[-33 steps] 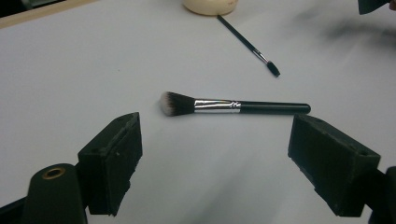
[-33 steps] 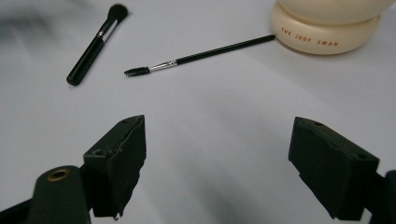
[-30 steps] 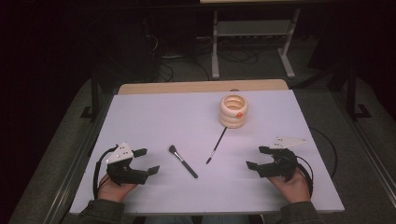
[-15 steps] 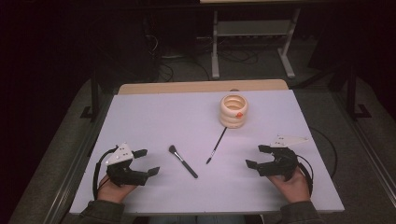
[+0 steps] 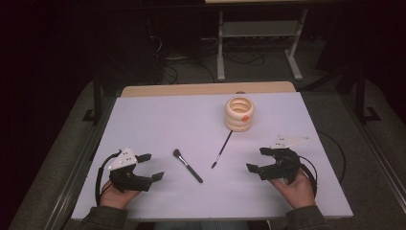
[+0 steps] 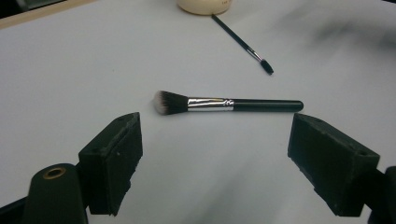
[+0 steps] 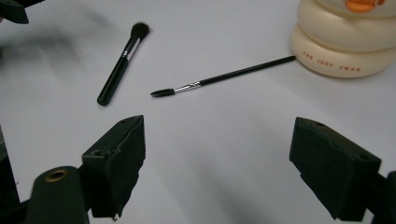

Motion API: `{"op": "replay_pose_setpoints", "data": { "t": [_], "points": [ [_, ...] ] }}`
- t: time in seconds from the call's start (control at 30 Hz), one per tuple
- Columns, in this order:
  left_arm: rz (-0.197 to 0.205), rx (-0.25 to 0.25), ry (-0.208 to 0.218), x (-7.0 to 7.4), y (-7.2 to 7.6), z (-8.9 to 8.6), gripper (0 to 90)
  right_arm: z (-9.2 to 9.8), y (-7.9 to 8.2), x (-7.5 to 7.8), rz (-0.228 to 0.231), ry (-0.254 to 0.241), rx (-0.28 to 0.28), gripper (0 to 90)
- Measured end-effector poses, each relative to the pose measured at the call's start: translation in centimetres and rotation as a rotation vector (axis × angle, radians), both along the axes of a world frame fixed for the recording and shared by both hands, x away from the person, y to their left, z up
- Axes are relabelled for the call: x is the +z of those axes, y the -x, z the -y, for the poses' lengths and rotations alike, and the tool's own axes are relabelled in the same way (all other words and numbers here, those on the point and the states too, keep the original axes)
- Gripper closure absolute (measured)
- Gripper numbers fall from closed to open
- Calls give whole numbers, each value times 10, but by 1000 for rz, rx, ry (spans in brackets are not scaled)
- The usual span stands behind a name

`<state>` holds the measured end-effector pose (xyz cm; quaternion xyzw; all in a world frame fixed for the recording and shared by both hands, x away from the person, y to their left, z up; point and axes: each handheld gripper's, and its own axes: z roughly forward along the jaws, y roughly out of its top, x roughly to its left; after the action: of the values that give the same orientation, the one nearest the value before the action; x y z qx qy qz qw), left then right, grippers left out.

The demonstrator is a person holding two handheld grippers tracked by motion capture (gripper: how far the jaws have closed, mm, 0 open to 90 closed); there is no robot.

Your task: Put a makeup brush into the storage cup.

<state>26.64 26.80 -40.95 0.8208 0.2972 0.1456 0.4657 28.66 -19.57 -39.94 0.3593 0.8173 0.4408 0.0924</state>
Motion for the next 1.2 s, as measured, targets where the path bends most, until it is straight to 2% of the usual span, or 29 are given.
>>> {"op": "replay_pose_setpoints", "data": {
  "t": [0.13, 0.33, 0.53, 0.6, 0.63, 0.7, 0.73, 0.87, 0.9, 1.2],
  "points": [
    [5, 3, 8, 1, 2, 0, 176, -7, 0, 6, -28, 14, 2, 180],
    [6, -4, 1, 0, 2, 1, 177, -14, -1, 14, -22, 17, 22, 190],
    [9, 3, 9, 2, 3, -3, 193, -31, -6, 30, -1, 28, 60, 198],
    [-1, 8, 19, 1, 4, -3, 193, -35, -7, 33, -8, 27, 65, 207],
    [10, 4, 8, 2, 4, -3, 194, -41, -10, 36, -19, 29, 76, 213],
    [13, 8, 16, 4, 5, -2, 194, -46, -11, 39, -10, 42, 90, 215],
    [18, 4, 7, 4, 5, -2, 194, -49, -11, 41, -5, 40, 98, 217],
    [14, 5, 4, 3, 7, 0, 192, -60, -16, 47, -10, 34, 124, 216],
    [18, 3, 1, 3, 7, 0, 193, -63, -17, 48, 3, 44, 136, 217],
    [21, -7, 9, 5, 9, 3, 204, -83, -19, 56, -21, 54, 159, 239]
  ]
}}
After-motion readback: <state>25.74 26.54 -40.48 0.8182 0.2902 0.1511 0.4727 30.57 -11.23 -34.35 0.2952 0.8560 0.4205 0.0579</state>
